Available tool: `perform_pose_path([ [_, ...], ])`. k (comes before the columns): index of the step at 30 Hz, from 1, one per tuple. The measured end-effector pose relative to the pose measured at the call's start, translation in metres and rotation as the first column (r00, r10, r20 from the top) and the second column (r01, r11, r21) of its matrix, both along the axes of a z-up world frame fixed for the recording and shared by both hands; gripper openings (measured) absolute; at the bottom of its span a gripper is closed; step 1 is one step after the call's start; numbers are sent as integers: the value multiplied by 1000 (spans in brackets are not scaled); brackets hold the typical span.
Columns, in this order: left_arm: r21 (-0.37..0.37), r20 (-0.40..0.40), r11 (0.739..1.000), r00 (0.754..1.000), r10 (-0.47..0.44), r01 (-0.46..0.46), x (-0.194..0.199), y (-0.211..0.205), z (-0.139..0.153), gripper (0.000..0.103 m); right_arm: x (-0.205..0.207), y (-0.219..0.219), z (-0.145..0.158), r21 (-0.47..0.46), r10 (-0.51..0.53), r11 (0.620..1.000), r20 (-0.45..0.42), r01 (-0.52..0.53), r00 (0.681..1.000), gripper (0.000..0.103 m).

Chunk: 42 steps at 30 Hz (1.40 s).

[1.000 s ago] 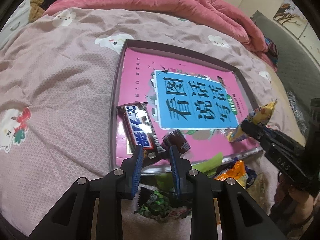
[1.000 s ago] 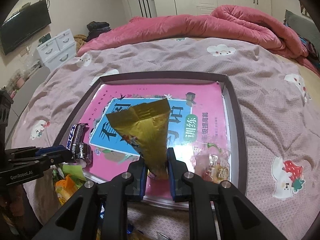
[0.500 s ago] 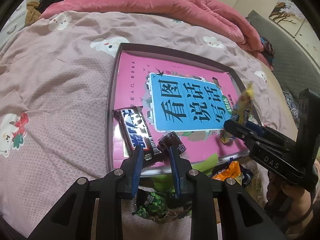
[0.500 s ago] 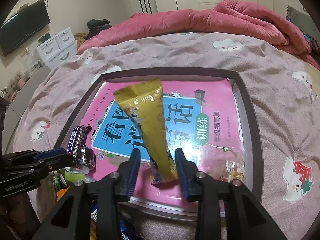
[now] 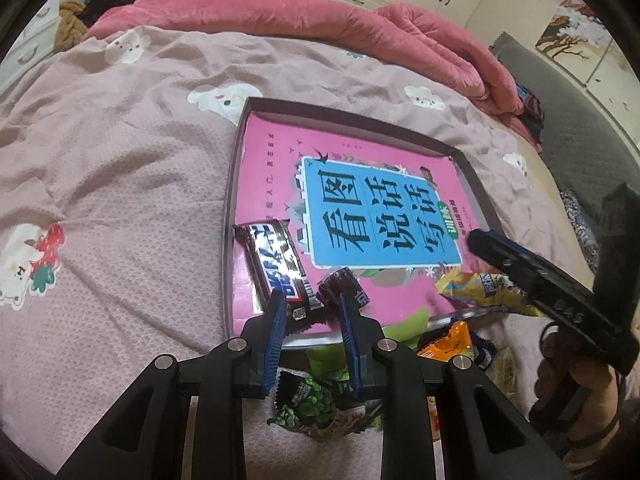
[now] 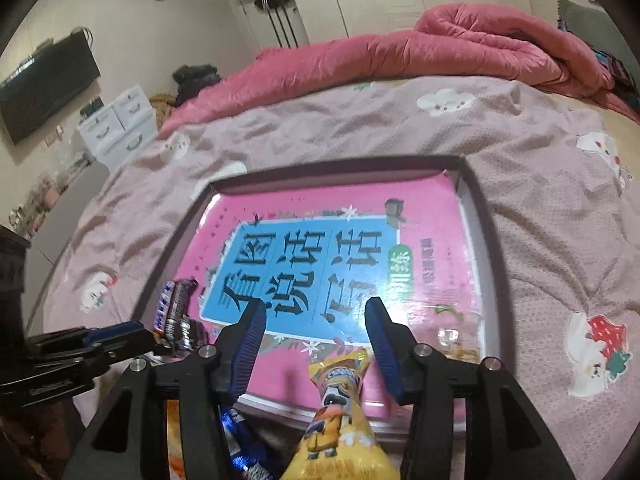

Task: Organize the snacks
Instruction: 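Withdraw both tools from the tray back toward the snack pile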

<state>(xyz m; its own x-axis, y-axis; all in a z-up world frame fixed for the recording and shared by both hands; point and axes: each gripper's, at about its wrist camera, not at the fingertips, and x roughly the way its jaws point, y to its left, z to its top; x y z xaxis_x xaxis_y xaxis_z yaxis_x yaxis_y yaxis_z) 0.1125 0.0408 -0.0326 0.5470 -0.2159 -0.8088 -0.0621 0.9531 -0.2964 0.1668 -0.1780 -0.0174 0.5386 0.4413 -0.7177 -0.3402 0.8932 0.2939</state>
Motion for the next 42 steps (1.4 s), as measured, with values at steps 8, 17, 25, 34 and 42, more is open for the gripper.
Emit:
perform_pose_path([
  [8,1,26,1000,1000,2,-2,-5,-1,10,34,-2,-38,29,71,-97,993,53,93,994,61],
  [17,5,47,1000,999,-1,1,-15,-1,22,46,-22,-58,42,73,-93,993,69,88,993,61],
  [25,18,58,1000,998,-23,22,-28,-5,29,59,-56,-42,55,5,-17,1000,132,16,991,61],
  [34,28,70,1000,997,-12,10,-39,-4,39,65,-85,-32,63,-74,34,997,210,-19,977,66],
  [42,36,49,999,999,13,-15,-50,3,39,66,-100,-27,65,-82,49,996,230,-31,972,66],
])
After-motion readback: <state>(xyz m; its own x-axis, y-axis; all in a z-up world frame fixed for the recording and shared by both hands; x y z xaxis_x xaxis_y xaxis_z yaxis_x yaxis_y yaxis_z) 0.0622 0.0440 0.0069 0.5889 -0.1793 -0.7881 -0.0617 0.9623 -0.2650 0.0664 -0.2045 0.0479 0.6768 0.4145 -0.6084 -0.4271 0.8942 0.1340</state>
